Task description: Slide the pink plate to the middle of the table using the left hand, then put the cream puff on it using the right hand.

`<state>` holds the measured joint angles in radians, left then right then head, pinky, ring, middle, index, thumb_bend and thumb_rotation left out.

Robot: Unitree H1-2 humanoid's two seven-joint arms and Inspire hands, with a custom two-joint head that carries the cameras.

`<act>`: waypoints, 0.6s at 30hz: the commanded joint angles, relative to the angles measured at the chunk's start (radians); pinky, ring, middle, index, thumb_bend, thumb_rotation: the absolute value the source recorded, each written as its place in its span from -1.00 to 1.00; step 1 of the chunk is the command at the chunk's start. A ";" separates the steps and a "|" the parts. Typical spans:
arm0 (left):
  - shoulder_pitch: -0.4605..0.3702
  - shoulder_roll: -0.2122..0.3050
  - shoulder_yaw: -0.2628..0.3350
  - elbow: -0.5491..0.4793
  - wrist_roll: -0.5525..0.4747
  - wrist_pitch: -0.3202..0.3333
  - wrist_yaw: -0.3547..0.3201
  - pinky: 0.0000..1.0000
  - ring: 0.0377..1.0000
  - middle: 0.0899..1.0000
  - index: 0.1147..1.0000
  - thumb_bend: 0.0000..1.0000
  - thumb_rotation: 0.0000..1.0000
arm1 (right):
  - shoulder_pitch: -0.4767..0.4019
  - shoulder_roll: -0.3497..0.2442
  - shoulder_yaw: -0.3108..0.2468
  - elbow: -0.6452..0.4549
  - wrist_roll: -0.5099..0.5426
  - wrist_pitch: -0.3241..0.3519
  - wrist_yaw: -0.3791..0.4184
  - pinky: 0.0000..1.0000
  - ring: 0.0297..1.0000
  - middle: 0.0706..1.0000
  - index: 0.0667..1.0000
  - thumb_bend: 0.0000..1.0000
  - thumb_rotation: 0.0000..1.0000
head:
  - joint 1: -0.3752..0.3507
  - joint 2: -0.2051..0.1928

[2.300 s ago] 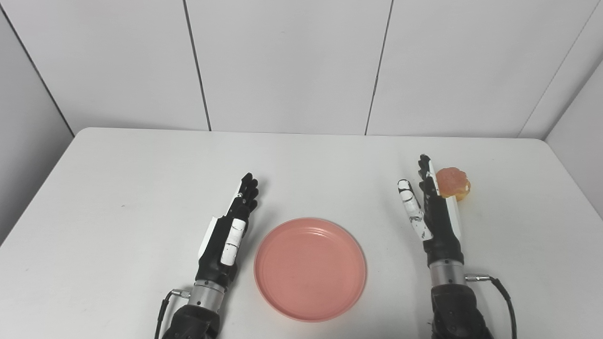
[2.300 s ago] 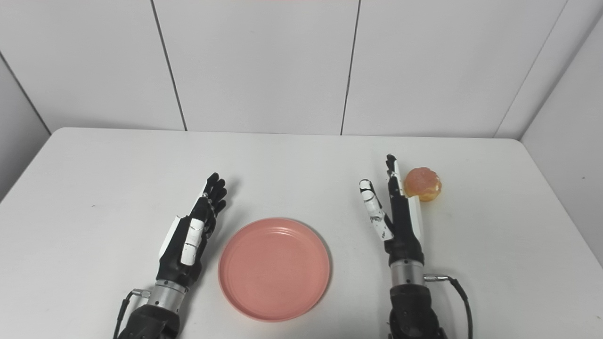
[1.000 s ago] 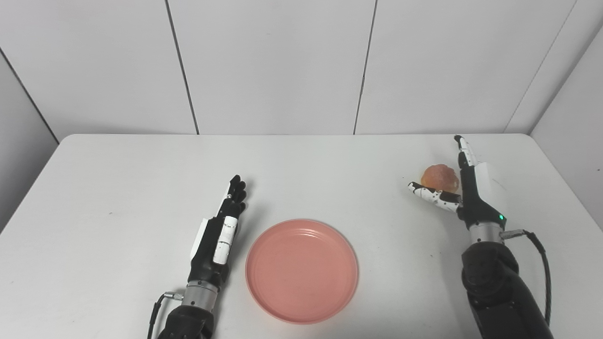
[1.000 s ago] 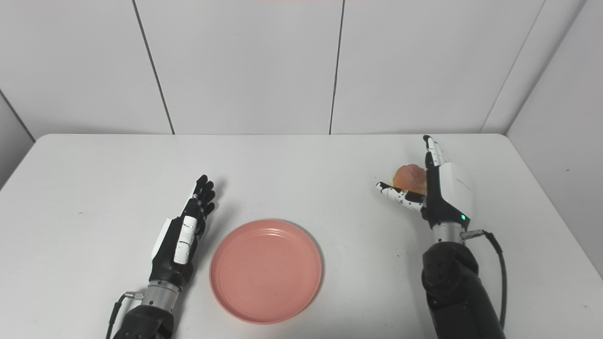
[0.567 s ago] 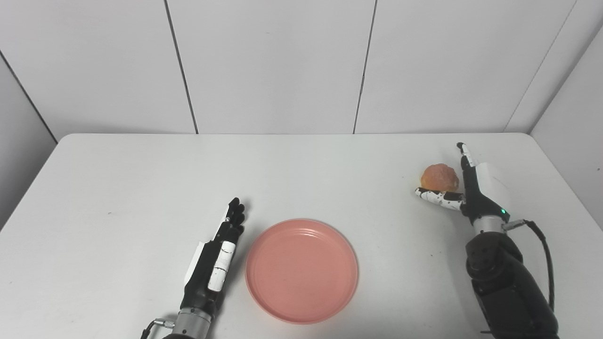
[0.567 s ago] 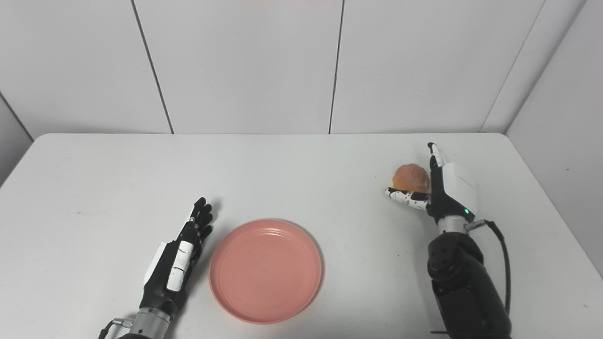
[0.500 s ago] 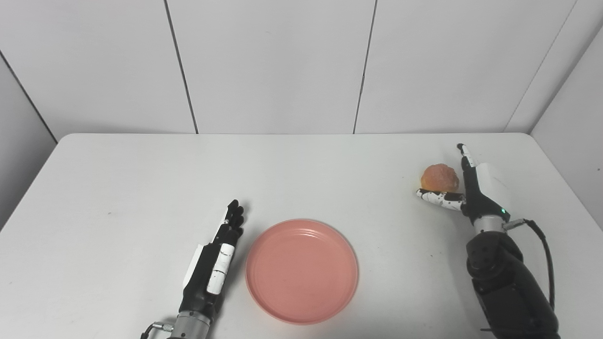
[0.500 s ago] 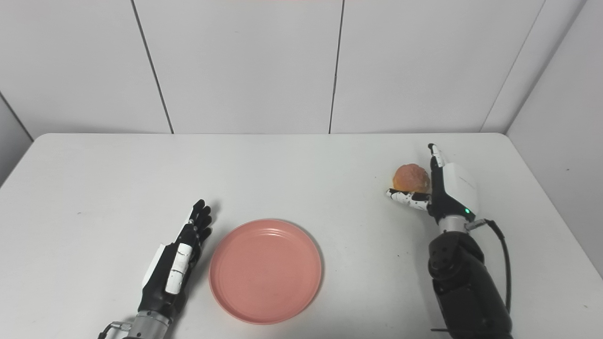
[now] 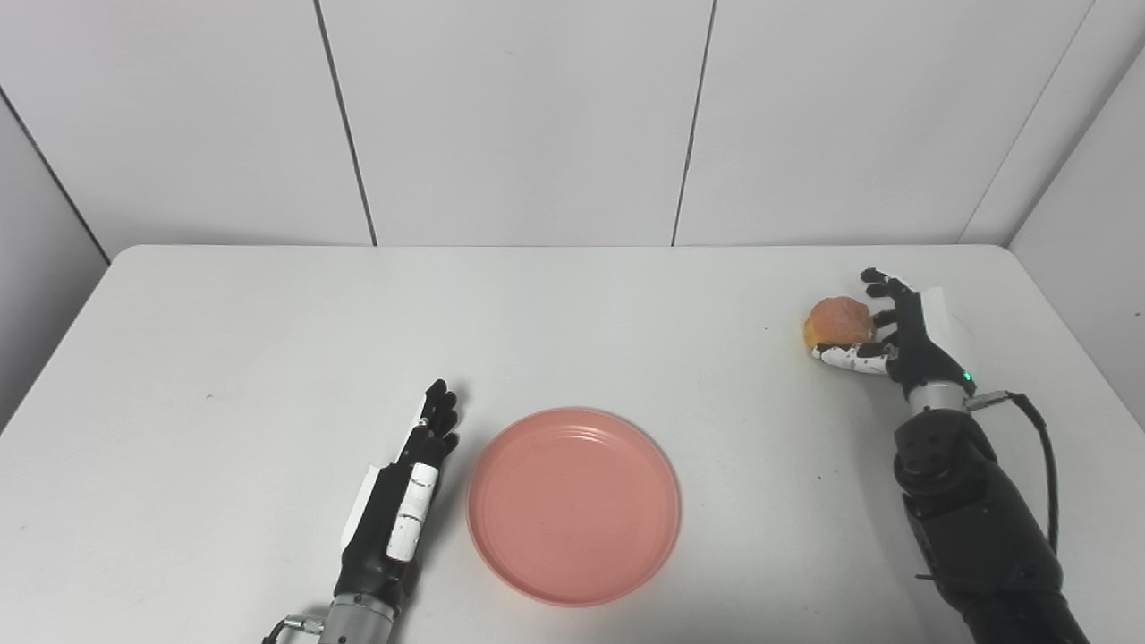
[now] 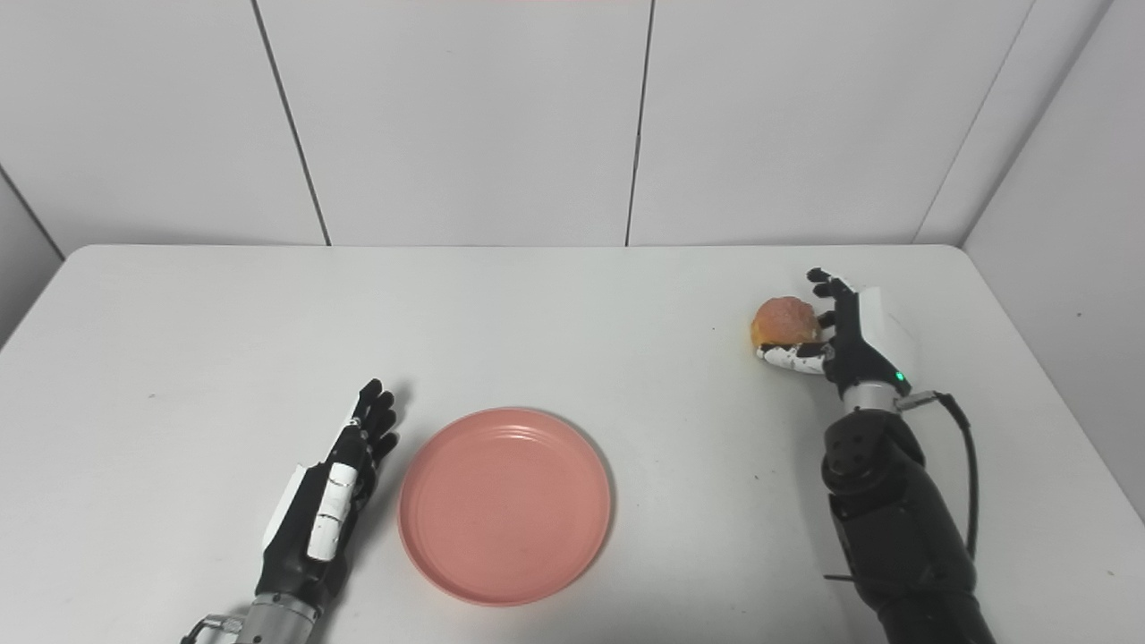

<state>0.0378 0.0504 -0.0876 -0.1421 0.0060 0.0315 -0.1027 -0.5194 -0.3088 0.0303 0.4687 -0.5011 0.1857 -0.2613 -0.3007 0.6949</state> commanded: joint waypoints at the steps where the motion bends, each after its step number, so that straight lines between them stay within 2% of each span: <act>1: 0.018 -0.004 0.006 0.008 0.014 0.043 0.016 1.00 1.00 1.00 1.00 0.42 1.00 | -0.033 -0.009 0.007 0.002 -0.007 -0.041 -0.031 -0.27 -0.13 -0.09 0.26 0.08 -1.00 | 0.000 0.000; 2: 0.016 -0.006 0.007 0.010 0.014 0.040 0.018 1.00 1.00 1.00 1.00 0.43 1.00 | -0.033 -0.010 0.008 0.005 -0.007 -0.045 -0.041 -0.22 -0.11 -0.10 0.23 0.08 -1.00 | 0.004 0.000; 3: 0.015 -0.007 0.007 0.013 0.014 0.037 0.019 1.00 1.00 1.00 1.00 0.40 1.00 | -0.033 -0.010 0.010 0.007 -0.006 -0.049 -0.048 -0.19 -0.11 -0.15 0.09 0.05 -1.00 | 0.004 0.000; 5: 0.010 -0.013 0.008 0.019 0.017 0.035 0.024 1.00 1.00 1.00 1.00 0.40 1.00 | -0.033 -0.010 0.009 0.010 -0.003 -0.050 -0.062 -0.19 -0.13 -0.18 0.02 0.03 -1.00 | 0.006 -0.005; 7: 0.007 -0.016 0.009 0.021 0.013 0.035 0.025 1.00 1.00 1.00 1.00 0.40 1.00 | -0.032 -0.010 0.006 0.012 0.004 -0.058 -0.071 -0.15 -0.22 -0.12 0.04 0.02 -1.00 | 0.009 -0.009; 14: -0.004 -0.022 0.013 0.028 0.011 0.037 0.027 1.00 1.00 1.00 1.00 0.42 1.00 | -0.022 -0.015 0.002 0.009 0.024 -0.080 -0.089 -0.15 -0.23 -0.12 0.04 0.01 -1.00 | 0.019 -0.015; 18: -0.007 -0.034 0.016 0.032 0.005 0.031 0.031 1.00 1.00 1.00 1.00 0.45 1.00 | 0.002 -0.011 -0.007 -0.028 0.037 -0.134 -0.117 -0.20 -0.24 -0.10 0.04 0.01 -1.00 | 0.029 -0.017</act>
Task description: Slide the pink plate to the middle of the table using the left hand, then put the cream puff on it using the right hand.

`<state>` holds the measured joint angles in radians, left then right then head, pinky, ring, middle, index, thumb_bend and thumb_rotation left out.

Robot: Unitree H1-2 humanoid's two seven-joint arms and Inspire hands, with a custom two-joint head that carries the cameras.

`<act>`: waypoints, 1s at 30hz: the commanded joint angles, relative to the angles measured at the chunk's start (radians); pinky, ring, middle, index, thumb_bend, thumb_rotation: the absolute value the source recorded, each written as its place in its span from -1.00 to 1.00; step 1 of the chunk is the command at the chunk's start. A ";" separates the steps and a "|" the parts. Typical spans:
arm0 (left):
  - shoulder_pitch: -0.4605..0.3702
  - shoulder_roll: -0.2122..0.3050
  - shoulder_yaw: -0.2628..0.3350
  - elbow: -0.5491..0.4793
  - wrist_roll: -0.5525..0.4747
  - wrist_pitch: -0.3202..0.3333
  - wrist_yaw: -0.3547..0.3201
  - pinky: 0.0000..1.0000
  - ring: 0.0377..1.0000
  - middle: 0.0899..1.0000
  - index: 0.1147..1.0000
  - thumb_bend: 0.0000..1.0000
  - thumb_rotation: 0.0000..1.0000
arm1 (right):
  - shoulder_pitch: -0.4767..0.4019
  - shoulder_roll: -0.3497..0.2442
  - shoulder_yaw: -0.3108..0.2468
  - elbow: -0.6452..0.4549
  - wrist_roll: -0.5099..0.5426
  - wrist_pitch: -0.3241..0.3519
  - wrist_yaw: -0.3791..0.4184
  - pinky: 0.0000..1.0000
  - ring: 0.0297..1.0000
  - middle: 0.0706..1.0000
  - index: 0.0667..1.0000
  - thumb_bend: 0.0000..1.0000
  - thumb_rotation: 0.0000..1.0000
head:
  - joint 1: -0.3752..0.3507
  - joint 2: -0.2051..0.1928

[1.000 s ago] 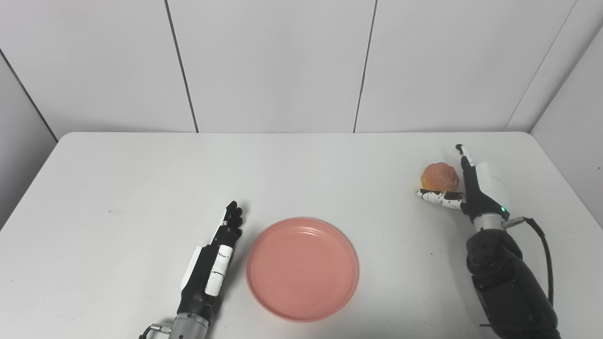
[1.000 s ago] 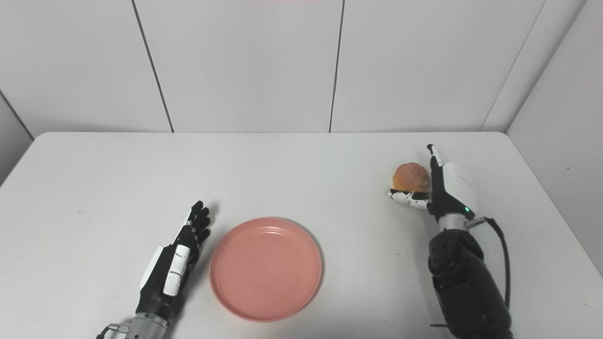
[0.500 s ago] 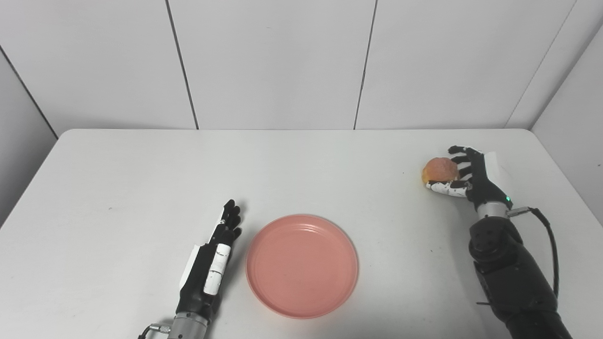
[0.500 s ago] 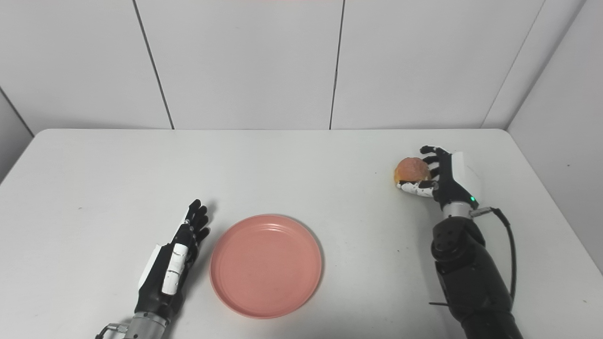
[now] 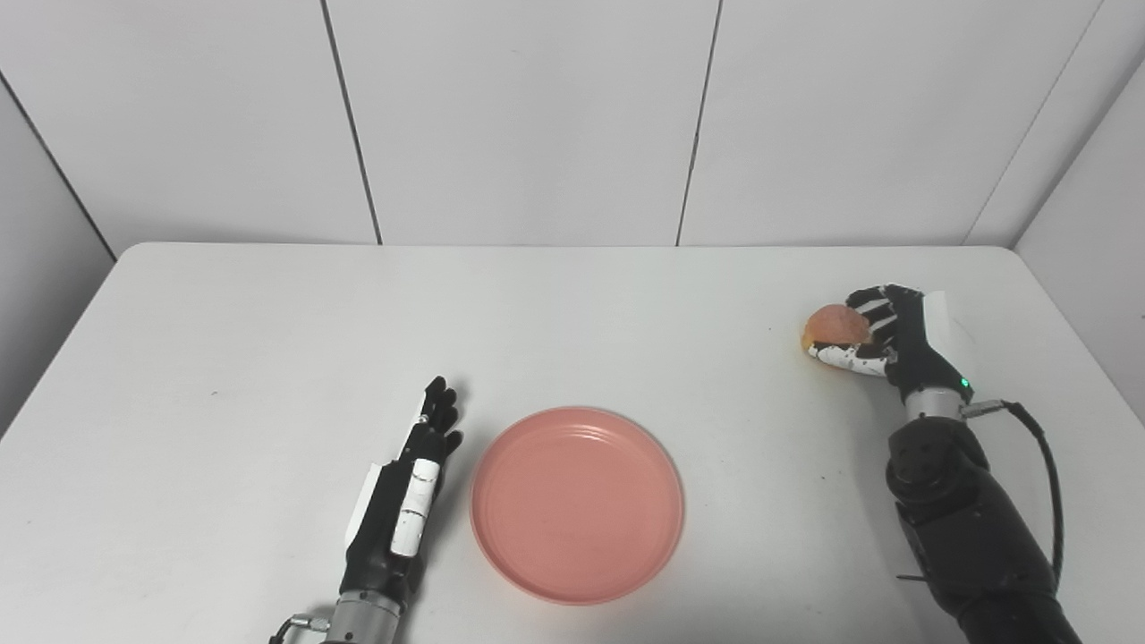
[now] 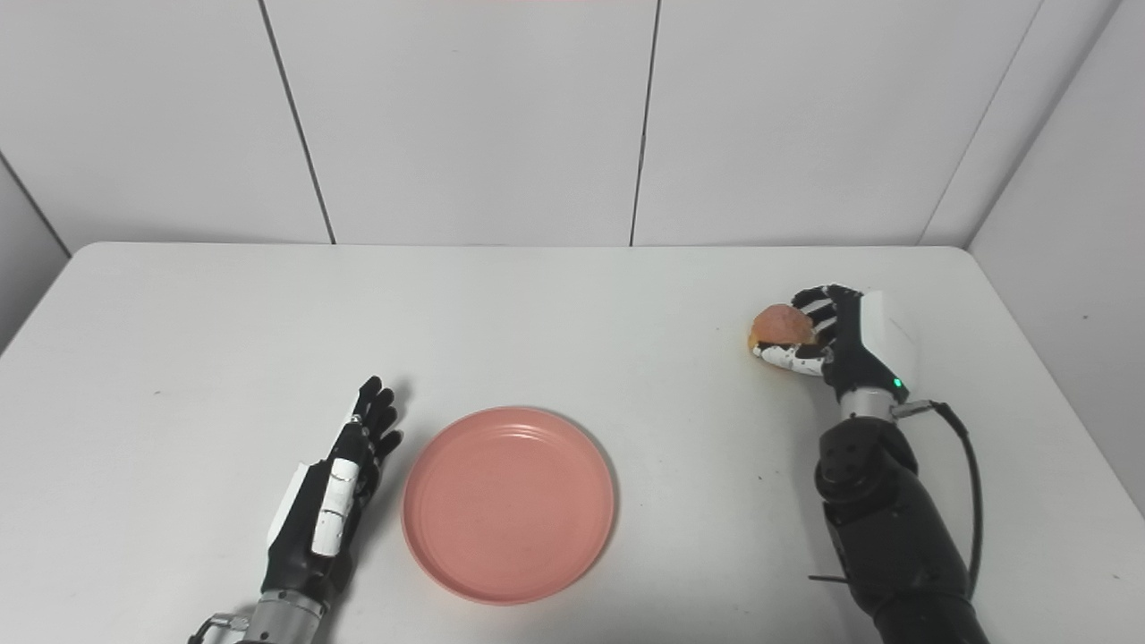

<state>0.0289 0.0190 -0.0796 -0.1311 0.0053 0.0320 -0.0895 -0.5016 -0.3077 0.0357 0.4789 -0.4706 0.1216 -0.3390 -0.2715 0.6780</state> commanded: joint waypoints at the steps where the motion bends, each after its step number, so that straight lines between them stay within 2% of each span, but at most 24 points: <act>1: 0.000 -0.005 0.008 0.022 0.007 0.028 0.018 1.00 1.00 1.00 1.00 0.45 1.00 | -0.005 -0.008 -0.015 -0.061 0.010 -0.085 -0.043 -0.22 -0.24 -0.10 0.04 0.01 -1.00 | 0.014 0.001; 4: -0.006 -0.014 0.008 0.027 0.024 0.028 0.031 1.00 1.00 1.00 1.00 0.50 1.00 | 0.021 -0.002 -0.011 -0.110 0.018 -0.136 -0.048 -0.28 -0.25 -0.11 0.05 0.01 -1.00 | 0.030 -0.001; 8: -0.013 -0.028 0.004 0.038 0.045 0.012 0.051 1.00 1.00 1.00 1.00 0.53 1.00 | 0.046 0.012 0.000 -0.142 0.028 -0.247 -0.055 -0.27 -0.25 -0.11 0.04 0.01 -1.00 | 0.054 -0.006; 11: -0.016 -0.041 0.001 0.054 0.053 -0.014 0.063 1.00 1.00 1.00 1.00 0.52 1.00 | 0.062 0.024 0.013 -0.174 0.015 -0.293 -0.053 -0.26 -0.24 -0.11 0.04 0.01 -1.00 | 0.072 -0.007; 19: -0.016 -0.074 -0.008 0.054 0.085 -0.022 0.097 1.00 1.00 1.00 1.00 0.52 1.00 | 0.122 0.068 0.064 -0.295 0.014 -0.394 -0.013 -0.29 -0.24 -0.13 0.05 0.01 -1.00 | 0.098 0.001; 25: -0.021 -0.085 -0.006 0.057 0.095 -0.041 0.118 1.00 1.00 1.00 1.00 0.42 1.00 | 0.175 0.105 0.110 -0.388 0.010 -0.410 0.045 -0.32 -0.24 -0.13 0.04 0.01 -1.00 | 0.112 0.006; 30: -0.030 -0.090 -0.001 0.058 0.104 -0.035 0.129 1.00 1.00 1.00 1.00 0.44 1.00 | 0.219 0.126 0.139 -0.469 0.015 -0.412 0.109 -0.29 -0.23 -0.12 0.04 0.01 -1.00 | 0.128 0.013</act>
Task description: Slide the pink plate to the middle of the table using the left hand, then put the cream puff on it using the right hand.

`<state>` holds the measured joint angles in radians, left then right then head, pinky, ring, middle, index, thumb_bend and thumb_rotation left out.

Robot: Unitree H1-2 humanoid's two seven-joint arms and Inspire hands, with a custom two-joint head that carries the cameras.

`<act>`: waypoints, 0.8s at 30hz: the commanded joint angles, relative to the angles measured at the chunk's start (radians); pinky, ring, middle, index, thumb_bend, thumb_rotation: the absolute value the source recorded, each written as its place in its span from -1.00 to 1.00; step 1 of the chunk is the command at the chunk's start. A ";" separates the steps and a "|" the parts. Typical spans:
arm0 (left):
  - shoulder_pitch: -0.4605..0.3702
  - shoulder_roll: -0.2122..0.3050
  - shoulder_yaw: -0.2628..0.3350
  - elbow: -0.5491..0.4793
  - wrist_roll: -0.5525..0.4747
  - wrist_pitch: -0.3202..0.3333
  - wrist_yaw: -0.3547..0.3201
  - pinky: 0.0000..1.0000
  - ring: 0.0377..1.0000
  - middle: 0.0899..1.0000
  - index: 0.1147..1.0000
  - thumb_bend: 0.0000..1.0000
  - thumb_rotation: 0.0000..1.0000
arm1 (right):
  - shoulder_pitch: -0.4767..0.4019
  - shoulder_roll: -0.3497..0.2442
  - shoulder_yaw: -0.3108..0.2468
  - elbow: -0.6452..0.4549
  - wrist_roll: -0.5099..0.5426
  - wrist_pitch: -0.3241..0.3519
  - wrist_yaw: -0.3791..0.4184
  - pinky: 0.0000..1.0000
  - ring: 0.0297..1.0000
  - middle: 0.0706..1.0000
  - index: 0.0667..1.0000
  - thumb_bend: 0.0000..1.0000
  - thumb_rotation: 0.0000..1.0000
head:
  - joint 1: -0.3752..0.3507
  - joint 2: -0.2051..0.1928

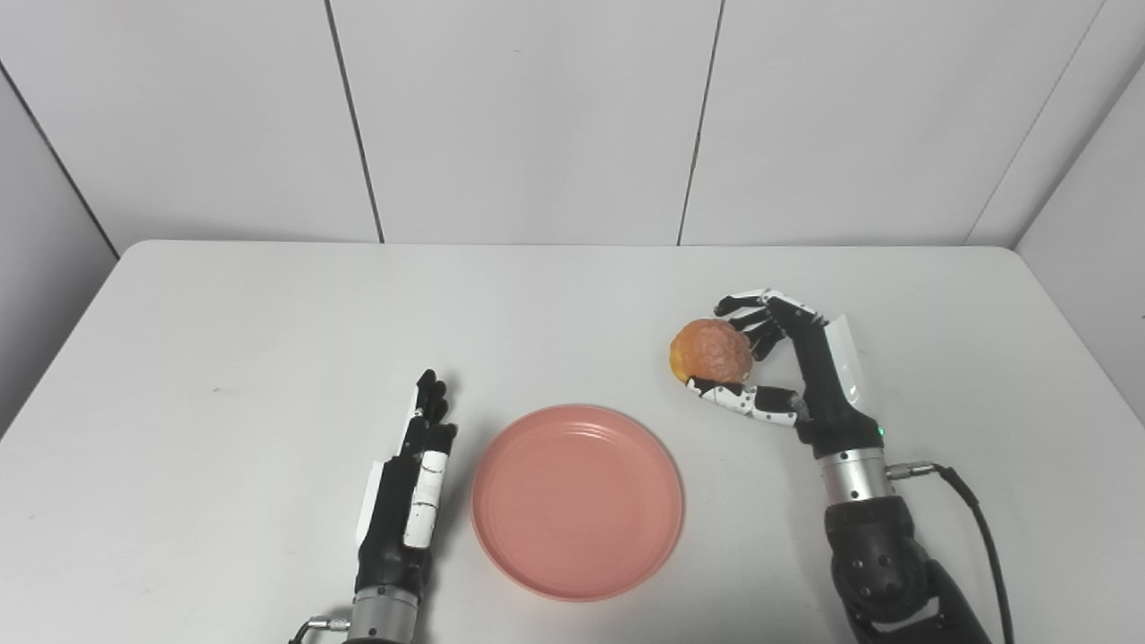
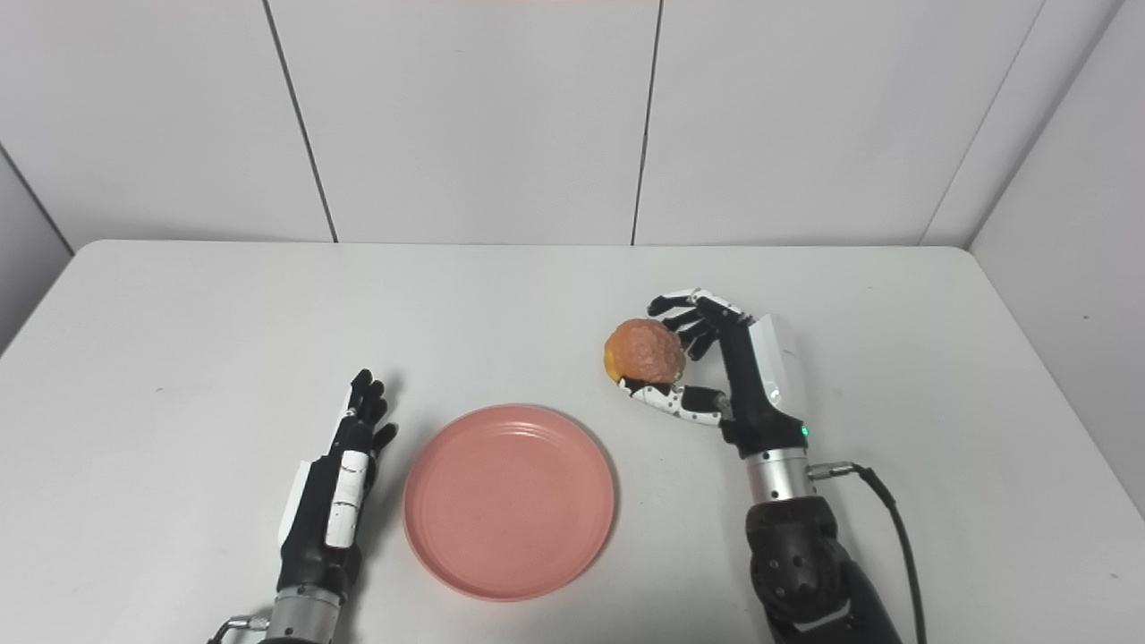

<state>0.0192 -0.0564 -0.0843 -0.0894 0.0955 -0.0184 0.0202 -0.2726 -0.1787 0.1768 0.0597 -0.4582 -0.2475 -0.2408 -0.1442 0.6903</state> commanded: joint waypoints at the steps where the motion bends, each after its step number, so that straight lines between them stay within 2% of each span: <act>1: -0.021 -0.017 0.004 0.012 0.012 0.020 0.021 1.00 1.00 1.00 1.00 0.44 1.00 | -0.002 0.000 0.003 -0.063 -0.010 -0.046 0.015 -0.27 -0.23 -0.12 0.04 0.02 -1.00 | 0.000 0.001; 3: -0.024 -0.022 0.007 0.011 -0.003 0.019 0.016 1.00 1.00 1.00 1.00 0.42 1.00 | 0.014 0.003 0.019 -0.084 -0.054 -0.057 0.013 -0.19 -0.22 -0.14 0.04 0.02 -1.00 | 0.003 0.004; 6: -0.025 -0.022 0.004 0.005 -0.001 0.020 0.009 1.00 1.00 1.00 1.00 0.41 1.00 | 0.036 -0.001 0.045 -0.109 -0.087 -0.075 0.029 -0.27 -0.20 -0.09 -0.06 0.03 -1.00 | 0.008 0.003; 8: -0.023 -0.021 0.001 -0.002 0.003 0.021 0.004 1.00 1.00 1.00 1.00 0.40 1.00 | 0.052 -0.006 0.064 -0.125 -0.072 -0.089 0.059 -0.46 -0.25 -0.05 -0.09 0.02 -1.00 | 0.013 0.001; 12: -0.018 -0.020 -0.004 -0.016 0.001 0.021 -0.002 1.00 1.00 1.00 1.00 0.39 1.00 | 0.077 -0.011 0.079 -0.143 -0.044 -0.116 0.100 -0.43 -0.31 -0.12 0.05 0.01 -1.00 | 0.025 0.005; 14: -0.015 -0.018 -0.006 -0.021 0.007 0.018 -0.001 1.00 1.00 1.00 1.00 0.41 1.00 | 0.084 -0.014 0.082 -0.146 -0.031 -0.129 0.117 -0.36 -0.29 -0.12 0.05 0.01 -1.00 | 0.025 0.005; 18: -0.009 -0.011 -0.009 -0.025 0.003 -0.015 -0.007 1.00 1.00 1.00 1.00 0.45 1.00 | 0.098 -0.023 0.096 -0.148 -0.040 -0.164 0.146 -0.40 -0.30 -0.10 0.05 0.01 -1.00 | 0.033 0.000; 24: 0.008 -0.013 -0.006 -0.038 -0.021 -0.039 -0.005 1.00 1.00 1.00 1.00 0.47 1.00 | 0.109 -0.041 0.127 -0.132 -0.042 -0.209 0.195 -0.32 -0.25 -0.08 0.02 0.02 -1.00 | 0.035 -0.008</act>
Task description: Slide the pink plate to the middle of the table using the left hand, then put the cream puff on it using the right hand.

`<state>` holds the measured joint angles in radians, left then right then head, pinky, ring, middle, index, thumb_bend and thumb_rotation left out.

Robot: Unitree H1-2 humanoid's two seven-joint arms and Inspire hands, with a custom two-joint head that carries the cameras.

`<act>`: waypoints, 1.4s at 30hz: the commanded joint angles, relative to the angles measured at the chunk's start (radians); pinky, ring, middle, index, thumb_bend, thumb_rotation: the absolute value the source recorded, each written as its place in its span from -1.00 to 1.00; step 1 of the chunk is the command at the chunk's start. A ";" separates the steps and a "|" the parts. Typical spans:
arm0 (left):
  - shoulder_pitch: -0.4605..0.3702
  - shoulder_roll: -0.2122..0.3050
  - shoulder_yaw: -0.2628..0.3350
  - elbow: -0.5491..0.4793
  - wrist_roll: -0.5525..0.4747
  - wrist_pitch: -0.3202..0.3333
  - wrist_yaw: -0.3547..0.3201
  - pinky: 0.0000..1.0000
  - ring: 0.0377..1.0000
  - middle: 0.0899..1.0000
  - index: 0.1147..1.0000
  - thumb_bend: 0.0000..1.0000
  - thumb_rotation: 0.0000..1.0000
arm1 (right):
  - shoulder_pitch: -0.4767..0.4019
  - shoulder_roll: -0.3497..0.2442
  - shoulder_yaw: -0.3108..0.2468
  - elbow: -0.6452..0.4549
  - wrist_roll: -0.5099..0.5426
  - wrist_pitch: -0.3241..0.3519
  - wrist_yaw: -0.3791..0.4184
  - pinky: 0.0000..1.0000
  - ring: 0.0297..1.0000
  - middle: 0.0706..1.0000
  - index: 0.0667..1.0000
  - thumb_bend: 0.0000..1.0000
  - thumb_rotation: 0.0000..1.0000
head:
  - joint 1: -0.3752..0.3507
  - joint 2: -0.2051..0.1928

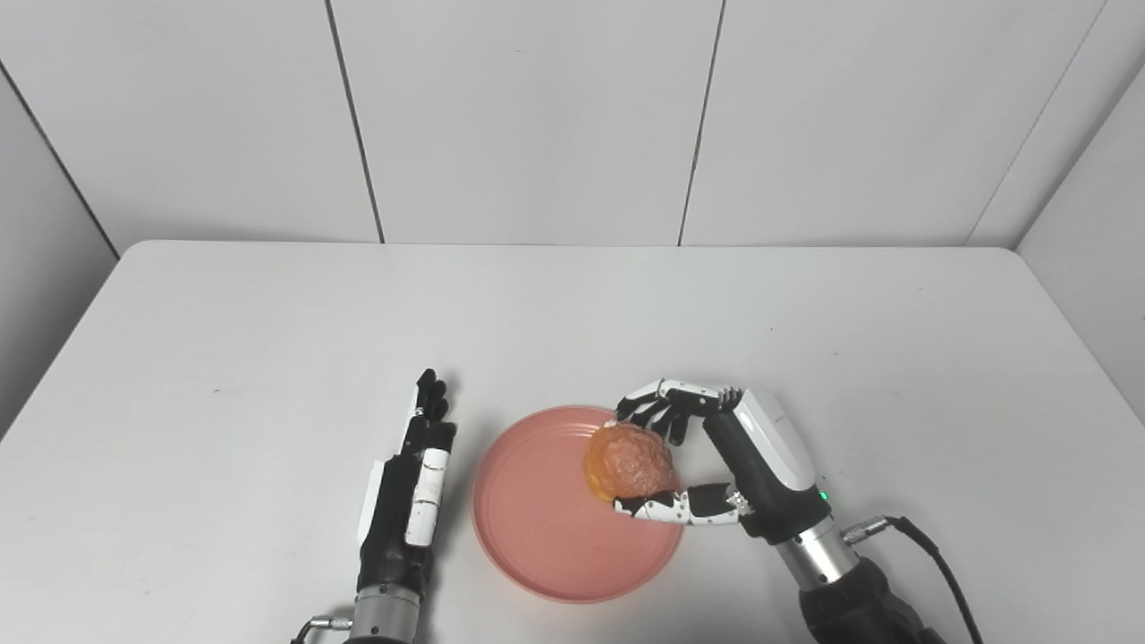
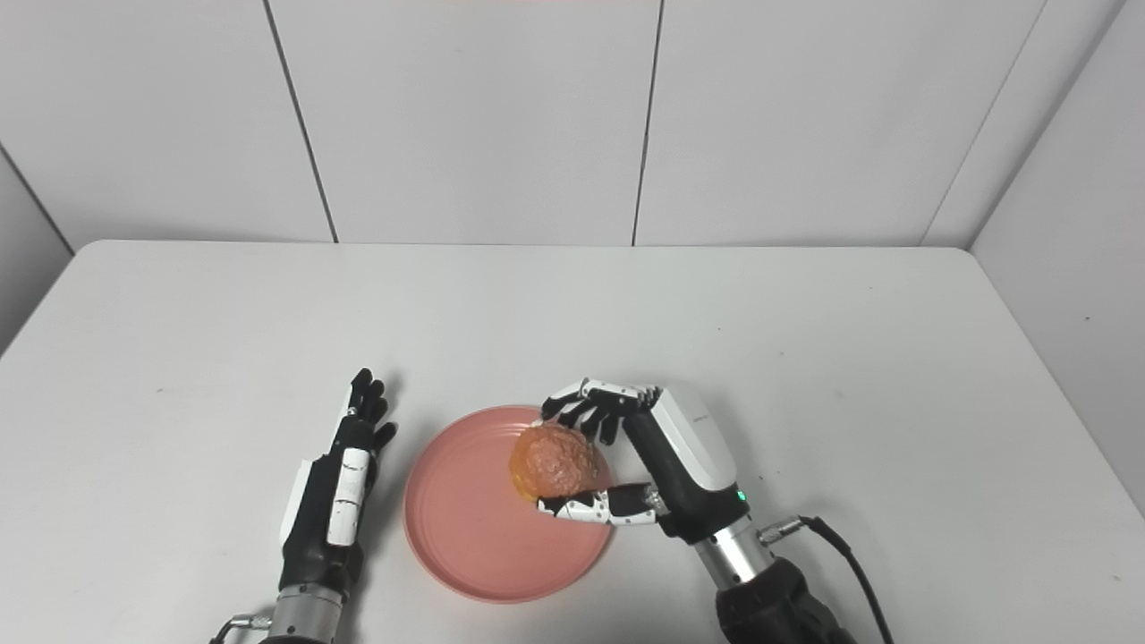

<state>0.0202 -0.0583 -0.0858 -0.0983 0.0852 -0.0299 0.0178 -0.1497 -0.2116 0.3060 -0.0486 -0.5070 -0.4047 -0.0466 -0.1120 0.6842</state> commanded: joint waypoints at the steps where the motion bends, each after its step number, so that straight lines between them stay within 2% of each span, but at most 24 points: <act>1: 0.009 -0.011 -0.002 -0.031 -0.018 -0.031 -0.004 1.00 1.00 1.00 1.00 0.47 1.00 | -0.012 -0.007 -0.001 -0.022 0.006 -0.053 0.005 -0.32 -0.25 -0.08 0.02 0.02 -1.00 | 0.003 -0.006; 9: 0.025 -0.026 0.015 -0.008 -0.077 -0.126 0.004 1.00 1.00 0.99 0.98 0.47 0.99 | 0.006 -0.003 0.013 -0.036 -0.001 -0.030 0.063 -0.35 -0.27 -0.08 0.03 0.01 -1.00 | 0.005 -0.022; 12: 0.031 -0.031 0.016 0.004 -0.078 -0.168 0.004 1.00 0.96 0.95 0.95 0.41 1.00 | 0.007 0.000 0.015 -0.031 -0.019 -0.030 0.071 -0.35 -0.27 -0.09 0.04 0.01 -1.00 | 0.006 -0.028; 24: 0.058 -0.027 0.005 -0.007 -0.091 -0.213 -0.008 1.00 0.95 0.94 0.94 0.37 1.00 | 0.012 0.017 0.015 -0.017 -0.073 -0.011 0.068 -0.39 -0.29 -0.10 0.05 0.01 -1.00 | 0.009 -0.047; 27: 0.059 -0.020 0.006 -0.009 -0.095 -0.208 -0.014 1.00 0.96 0.94 0.94 0.37 1.00 | 0.010 0.026 0.014 -0.010 -0.085 -0.009 0.061 -0.40 -0.30 -0.11 0.05 0.01 -1.00 | 0.005 -0.051; 34: 0.051 -0.005 0.015 0.000 -0.087 -0.193 -0.014 0.99 0.95 0.94 0.93 0.38 1.00 | 0.015 0.060 0.003 -0.014 -0.116 0.043 0.062 -0.39 -0.31 -0.10 0.06 0.01 -1.00 | 0.000 -0.065; 42: 0.050 0.034 0.001 -0.023 -0.101 -0.122 -0.061 1.00 0.97 0.98 0.96 0.40 1.00 | 0.008 0.084 -0.005 -0.004 -0.157 0.051 0.042 -0.39 -0.30 -0.10 0.05 0.01 -1.00 | -0.001 -0.077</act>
<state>0.0606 -0.0280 -0.0847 -0.1087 0.0018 -0.1574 -0.0284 -0.1250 -0.1364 0.3132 -0.0380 -0.6663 -0.3615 0.0259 -0.1135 0.6075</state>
